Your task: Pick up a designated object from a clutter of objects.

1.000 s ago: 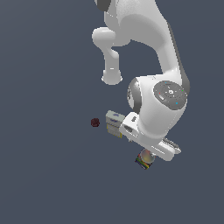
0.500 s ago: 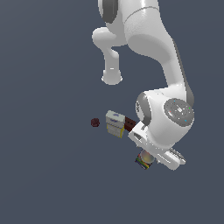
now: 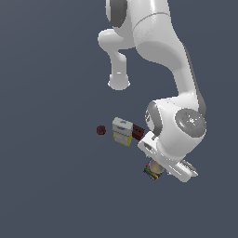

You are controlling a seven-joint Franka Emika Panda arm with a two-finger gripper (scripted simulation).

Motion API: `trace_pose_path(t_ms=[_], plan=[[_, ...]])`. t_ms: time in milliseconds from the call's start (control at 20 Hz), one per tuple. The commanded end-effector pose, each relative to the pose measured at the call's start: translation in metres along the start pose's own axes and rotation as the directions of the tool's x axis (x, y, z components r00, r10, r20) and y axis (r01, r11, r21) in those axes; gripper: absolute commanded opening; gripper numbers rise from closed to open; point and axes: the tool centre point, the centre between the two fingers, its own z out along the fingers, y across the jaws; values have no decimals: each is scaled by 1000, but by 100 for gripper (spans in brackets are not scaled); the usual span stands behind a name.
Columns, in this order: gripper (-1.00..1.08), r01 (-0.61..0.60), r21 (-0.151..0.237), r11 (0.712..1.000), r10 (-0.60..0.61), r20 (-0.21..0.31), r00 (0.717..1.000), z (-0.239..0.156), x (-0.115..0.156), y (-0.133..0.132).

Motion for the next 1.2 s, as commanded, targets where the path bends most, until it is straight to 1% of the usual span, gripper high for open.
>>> trace_pose_path(t_ms=[0,350,650,700,1150], plan=[[100,-1,-1,1000,1,1,1000,8,0,0],[100,-3,0,1000,3,0,1000,44,-1,1],[100,-3,0,1000,3,0,1000,47,0,-1],[-100,-3,0,1000,3,0,1000,47,0,-1],[-100,-3,0,1000,3,0,1000,47,0,-1]])
